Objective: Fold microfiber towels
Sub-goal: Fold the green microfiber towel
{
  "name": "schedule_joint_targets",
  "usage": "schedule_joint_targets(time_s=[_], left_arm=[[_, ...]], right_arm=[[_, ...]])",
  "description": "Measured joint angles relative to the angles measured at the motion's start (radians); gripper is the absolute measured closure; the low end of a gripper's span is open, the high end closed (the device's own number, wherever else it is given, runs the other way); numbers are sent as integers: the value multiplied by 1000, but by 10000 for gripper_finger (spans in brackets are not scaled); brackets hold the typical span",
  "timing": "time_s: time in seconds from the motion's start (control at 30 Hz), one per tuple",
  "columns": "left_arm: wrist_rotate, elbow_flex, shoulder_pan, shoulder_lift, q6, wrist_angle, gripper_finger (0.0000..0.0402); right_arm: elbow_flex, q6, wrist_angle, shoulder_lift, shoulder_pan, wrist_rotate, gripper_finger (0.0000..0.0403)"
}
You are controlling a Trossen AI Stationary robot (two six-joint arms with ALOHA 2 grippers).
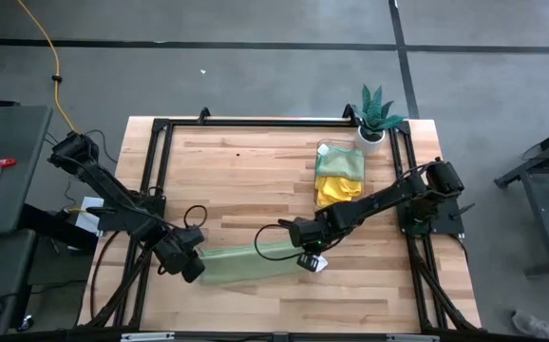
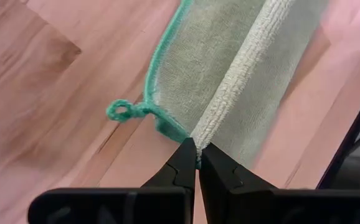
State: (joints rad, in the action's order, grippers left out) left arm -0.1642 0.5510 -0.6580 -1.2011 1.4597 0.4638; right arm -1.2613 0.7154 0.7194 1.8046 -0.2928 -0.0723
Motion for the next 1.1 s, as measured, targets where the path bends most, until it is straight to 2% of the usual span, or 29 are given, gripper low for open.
schedule_joint_targets(time_s=[0.23,0.63,0.77,1.0,1.1], left_arm=[[-12,0,-11,0,30,4,399],[-10,0,-12,0,30,31,372],[-13,0,-12,0,30,40,362],[-5,0,-12,8,-3,44,330],[-15,0,-12,46,-23,43,316]], right_arm=[[0,6,-5,0,0,4,403],[0,13,0,0,0,40,397],[0,11,-7,0,0,68,362],[0,27,-3,0,17,193,262],[0,16,3,0,35,199,227]])
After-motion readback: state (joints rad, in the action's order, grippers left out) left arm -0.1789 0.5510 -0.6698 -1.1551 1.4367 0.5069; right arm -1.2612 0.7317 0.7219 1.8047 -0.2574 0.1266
